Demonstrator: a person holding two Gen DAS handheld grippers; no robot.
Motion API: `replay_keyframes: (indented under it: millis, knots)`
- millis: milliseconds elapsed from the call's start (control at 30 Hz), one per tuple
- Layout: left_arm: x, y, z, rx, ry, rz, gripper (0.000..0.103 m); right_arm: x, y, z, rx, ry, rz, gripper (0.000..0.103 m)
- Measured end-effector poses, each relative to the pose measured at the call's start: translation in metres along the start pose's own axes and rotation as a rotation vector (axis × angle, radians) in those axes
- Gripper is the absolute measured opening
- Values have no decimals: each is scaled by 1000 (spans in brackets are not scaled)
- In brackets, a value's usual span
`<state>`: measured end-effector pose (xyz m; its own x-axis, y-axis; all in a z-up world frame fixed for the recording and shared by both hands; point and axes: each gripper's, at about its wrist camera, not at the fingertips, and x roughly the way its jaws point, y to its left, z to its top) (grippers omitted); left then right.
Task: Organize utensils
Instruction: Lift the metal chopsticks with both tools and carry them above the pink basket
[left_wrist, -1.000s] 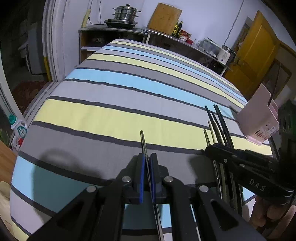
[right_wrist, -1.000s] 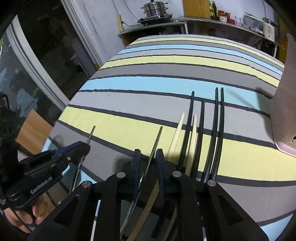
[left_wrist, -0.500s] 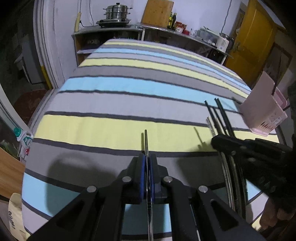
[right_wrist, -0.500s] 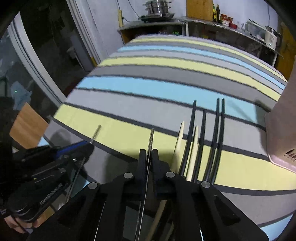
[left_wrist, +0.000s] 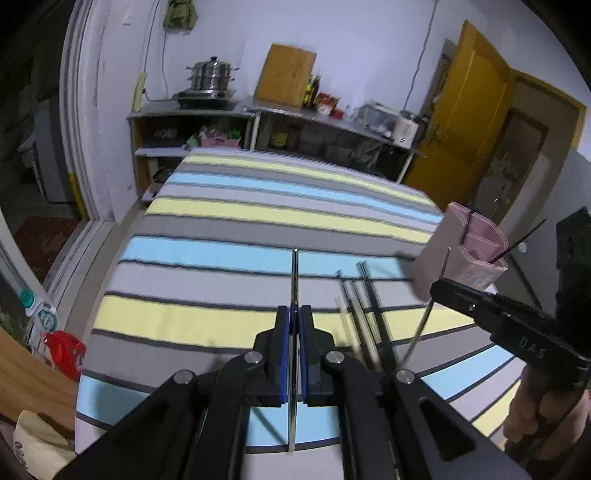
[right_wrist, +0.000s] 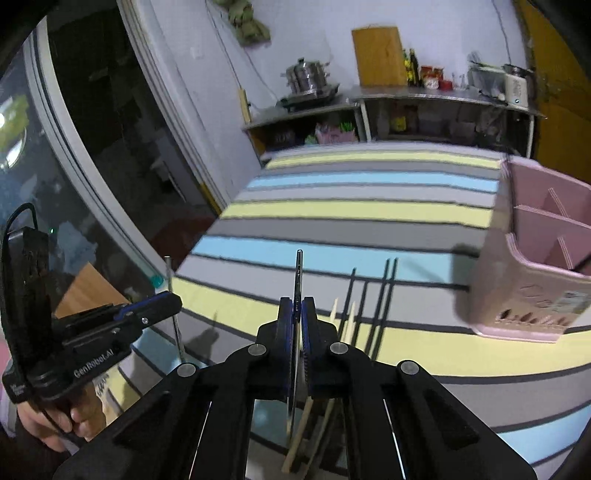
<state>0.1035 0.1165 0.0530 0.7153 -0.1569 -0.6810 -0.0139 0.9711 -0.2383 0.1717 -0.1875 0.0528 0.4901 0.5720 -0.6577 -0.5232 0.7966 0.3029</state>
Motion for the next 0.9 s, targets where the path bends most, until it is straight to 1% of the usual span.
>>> replay_keyframes:
  millis: [167, 333, 600, 900]
  knots:
    - [-14, -20, 12, 34, -36, -31, 5, -31, -12, 2, 27, -62, -13, 5]
    - [-18, -40, 20, 55, -43, -69, 5, -53, -27, 0, 62, -102, -34, 5]
    - [-12, -78, 26, 91, -18, -151, 5, -84, -55, -10, 123, -154, -71, 5]
    - [8, -126, 29, 124, 34, -254, 5, -110, -93, -24, 198, -190, -132, 5]
